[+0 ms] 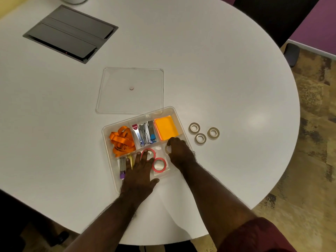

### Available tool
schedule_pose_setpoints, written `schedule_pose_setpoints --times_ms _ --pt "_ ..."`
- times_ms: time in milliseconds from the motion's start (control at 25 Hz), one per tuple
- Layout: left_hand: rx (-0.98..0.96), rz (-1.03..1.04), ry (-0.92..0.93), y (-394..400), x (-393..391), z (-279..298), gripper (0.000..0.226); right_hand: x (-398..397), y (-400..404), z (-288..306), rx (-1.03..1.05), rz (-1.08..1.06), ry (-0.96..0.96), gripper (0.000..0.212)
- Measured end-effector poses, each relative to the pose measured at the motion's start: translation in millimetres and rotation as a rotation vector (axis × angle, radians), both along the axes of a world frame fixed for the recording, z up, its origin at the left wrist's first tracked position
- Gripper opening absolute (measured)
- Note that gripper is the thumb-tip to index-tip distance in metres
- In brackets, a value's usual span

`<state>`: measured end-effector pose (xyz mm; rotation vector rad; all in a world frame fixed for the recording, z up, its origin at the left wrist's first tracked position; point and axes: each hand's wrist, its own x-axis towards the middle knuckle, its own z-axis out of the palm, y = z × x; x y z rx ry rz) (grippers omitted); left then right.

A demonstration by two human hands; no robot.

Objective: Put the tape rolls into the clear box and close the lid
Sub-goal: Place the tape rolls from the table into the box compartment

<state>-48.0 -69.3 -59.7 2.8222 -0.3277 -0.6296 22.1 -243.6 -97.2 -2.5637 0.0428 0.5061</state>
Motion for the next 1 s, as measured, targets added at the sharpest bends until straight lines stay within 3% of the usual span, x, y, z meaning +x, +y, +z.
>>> schedule_pose_setpoints --times_ms 200,360,440,560,680,800,1000 --pt "-0.002 0.008 -0.035 2.4 -0.5 -6.9 0.081 -3.9 1.0 -1.3 0.065 -0.038 -0.008 0.040" --pt "-0.003 0.037 -0.009 2.0 0.9 -13.7 0.084 -3.8 -24.7 11.4 0.037 -0.052 -0.428 0.020" --pt "-0.013 0.051 0.014 1.8 3.1 -14.8 0.085 3.4 -49.8 16.1 -0.036 -0.141 -0.530 0.021" --pt "-0.008 0.050 0.023 2.6 5.0 -15.7 0.085 10.4 -83.4 15.1 -0.231 -0.280 -0.328 0.031" --pt "-0.004 0.050 0.038 -0.2 5.6 -14.1 0.086 1.1 -96.2 3.4 -0.410 -0.205 -0.254 0.035" --pt "0.010 0.041 0.017 -0.7 4.5 -15.0 0.086 -0.9 -98.5 -3.4 -0.412 -0.084 -0.142 0.039" --pt "-0.032 0.061 -0.005 0.4 0.7 -19.6 0.083 3.4 -93.2 -11.2 -0.488 -0.121 -0.108 0.030"
